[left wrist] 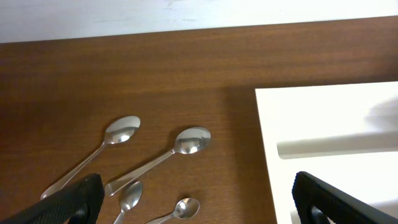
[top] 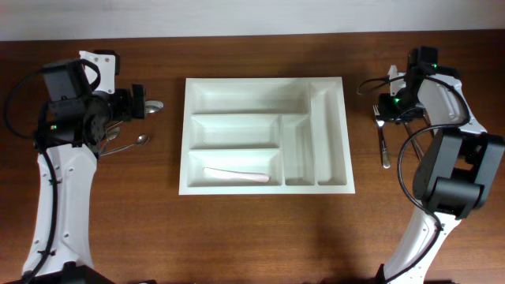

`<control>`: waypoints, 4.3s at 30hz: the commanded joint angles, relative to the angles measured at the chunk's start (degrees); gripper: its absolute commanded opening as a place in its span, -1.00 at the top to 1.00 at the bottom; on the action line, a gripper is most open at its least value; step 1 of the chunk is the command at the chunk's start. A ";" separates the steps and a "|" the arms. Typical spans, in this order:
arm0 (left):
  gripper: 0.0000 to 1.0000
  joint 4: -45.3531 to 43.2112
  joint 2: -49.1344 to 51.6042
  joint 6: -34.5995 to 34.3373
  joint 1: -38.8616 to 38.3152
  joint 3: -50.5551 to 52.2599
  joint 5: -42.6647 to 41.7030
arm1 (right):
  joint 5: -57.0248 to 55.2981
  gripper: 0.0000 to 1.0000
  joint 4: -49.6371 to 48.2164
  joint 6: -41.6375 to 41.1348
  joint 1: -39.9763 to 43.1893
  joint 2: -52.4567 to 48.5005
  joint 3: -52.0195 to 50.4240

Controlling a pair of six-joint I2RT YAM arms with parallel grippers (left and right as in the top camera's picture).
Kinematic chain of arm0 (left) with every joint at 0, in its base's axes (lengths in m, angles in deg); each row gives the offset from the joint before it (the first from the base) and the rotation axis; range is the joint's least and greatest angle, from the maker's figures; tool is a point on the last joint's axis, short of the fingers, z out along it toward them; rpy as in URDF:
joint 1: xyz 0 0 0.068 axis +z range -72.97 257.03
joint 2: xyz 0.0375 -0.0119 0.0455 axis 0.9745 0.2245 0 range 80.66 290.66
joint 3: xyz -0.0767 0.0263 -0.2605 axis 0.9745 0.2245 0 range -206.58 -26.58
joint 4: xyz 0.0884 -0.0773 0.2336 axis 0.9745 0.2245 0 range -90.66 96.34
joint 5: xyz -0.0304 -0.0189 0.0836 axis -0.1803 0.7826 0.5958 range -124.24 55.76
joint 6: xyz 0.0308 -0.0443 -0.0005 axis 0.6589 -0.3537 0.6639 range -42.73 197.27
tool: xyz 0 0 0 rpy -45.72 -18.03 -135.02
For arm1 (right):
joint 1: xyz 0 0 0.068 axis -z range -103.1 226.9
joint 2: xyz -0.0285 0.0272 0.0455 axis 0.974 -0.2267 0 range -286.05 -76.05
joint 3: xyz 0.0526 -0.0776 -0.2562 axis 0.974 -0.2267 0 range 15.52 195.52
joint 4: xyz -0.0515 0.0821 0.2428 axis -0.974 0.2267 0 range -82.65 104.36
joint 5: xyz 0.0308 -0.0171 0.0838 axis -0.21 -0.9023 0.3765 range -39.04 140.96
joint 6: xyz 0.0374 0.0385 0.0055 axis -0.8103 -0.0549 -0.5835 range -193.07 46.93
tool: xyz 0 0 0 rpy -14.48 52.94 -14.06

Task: Pack container
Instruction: 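Lower right gripper and grasp the leftmost silver fork, then carry the fork into the tray's right narrow compartment and release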

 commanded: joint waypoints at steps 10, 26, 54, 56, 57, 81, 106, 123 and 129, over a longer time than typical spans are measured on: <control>-0.98 0.13 0.61 0.92 0.17 -1.27 0.39 | 0.33 0.49 -0.07 -0.26 0.22 -0.55 0.87; -0.98 0.13 0.61 0.92 0.17 -1.27 0.39 | 0.50 -0.31 -4.57 -0.28 -2.10 -4.15 0.87; -0.98 0.13 0.61 0.92 0.17 -1.27 0.39 | -3.21 0.25 -6.49 -1.57 -2.29 -5.31 0.87; -0.98 0.13 0.61 0.92 0.17 -1.27 0.39 | -3.21 0.29 -6.32 -1.57 -2.29 -5.31 0.87; -0.98 0.13 0.61 0.92 0.17 -1.27 0.39 | -3.21 0.30 -6.29 -1.57 -2.29 -5.31 0.87; -0.98 0.13 0.61 0.92 0.17 -1.27 0.39 | -4.22 0.46 -3.08 -1.57 -2.32 -4.20 2.10; -0.98 0.13 0.61 0.92 0.17 -1.27 0.39 | 2.23 0.54 10.60 -3.54 -2.91 -0.98 16.96; -0.98 0.13 0.61 0.92 0.17 -1.27 0.39 | 2.21 0.55 12.76 -5.03 -6.40 6.86 17.05; -0.98 0.13 0.61 0.92 0.17 -1.27 0.39 | 2.23 0.55 14.16 -5.70 -10.60 13.31 17.05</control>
